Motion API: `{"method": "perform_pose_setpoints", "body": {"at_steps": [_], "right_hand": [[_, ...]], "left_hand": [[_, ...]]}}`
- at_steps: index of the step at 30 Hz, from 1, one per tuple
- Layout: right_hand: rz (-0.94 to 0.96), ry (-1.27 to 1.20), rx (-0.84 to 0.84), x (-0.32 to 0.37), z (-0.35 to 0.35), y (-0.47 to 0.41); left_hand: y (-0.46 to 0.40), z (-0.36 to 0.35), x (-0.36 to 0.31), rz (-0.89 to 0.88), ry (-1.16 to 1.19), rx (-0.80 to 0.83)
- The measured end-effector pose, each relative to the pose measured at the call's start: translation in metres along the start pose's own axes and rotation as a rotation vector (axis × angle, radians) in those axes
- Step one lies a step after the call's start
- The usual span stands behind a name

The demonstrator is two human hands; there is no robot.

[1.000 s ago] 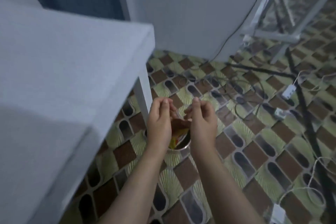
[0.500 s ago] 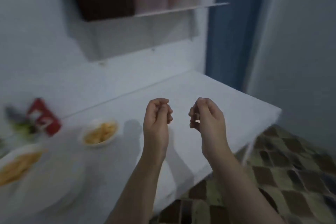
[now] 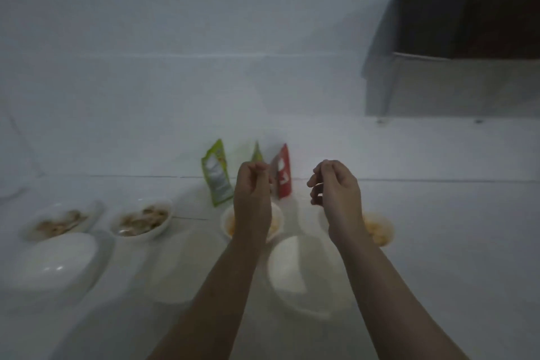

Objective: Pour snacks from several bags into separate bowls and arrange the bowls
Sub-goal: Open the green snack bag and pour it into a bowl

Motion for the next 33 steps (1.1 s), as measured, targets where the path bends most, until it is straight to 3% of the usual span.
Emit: {"method": "perform_pose_setpoints", "body": {"at_steps": [9, 14, 19, 25, 29, 33], "right_hand": [[0.169, 0.227, -0.019, -0.011, -0.144, -0.073], [0.192, 0.283, -0.032, -0.02, -0.19, -0.108], [0.185, 0.323, -0.01, -0.038, -0.213, -0.136], [0.168, 0.413, 0.012, -0.057, -0.218, -0.158], [0.162, 0.449, 0.009, -0.067, -0.216, -0.162], [0.165, 0.461, 0.001, -0.065, -0.212, -0.157]], "left_hand": [[-0.119, 0.084, 0.062, 0.016, -0.271, 0.065], [-0.171, 0.097, 0.095, 0.029, -0.349, 0.083], [-0.217, 0.097, 0.144, 0.071, -0.659, 0.183], [-0.229, 0.092, 0.191, 0.292, -0.999, 0.467], [-0.227, 0.087, 0.192, 0.165, -1.178, 0.566], [-0.225, 0.091, 0.174, 0.064, -1.117, 0.486]]}}
Point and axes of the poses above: each hand's wrist, its own y-axis away from the middle knuckle, its own z-axis out of the back of the hand, x = y × z, the point moved 7 cm from there along -y, towards the middle knuckle, and after that the axes turned 12 degrees about -z, right-handed, at the moved point
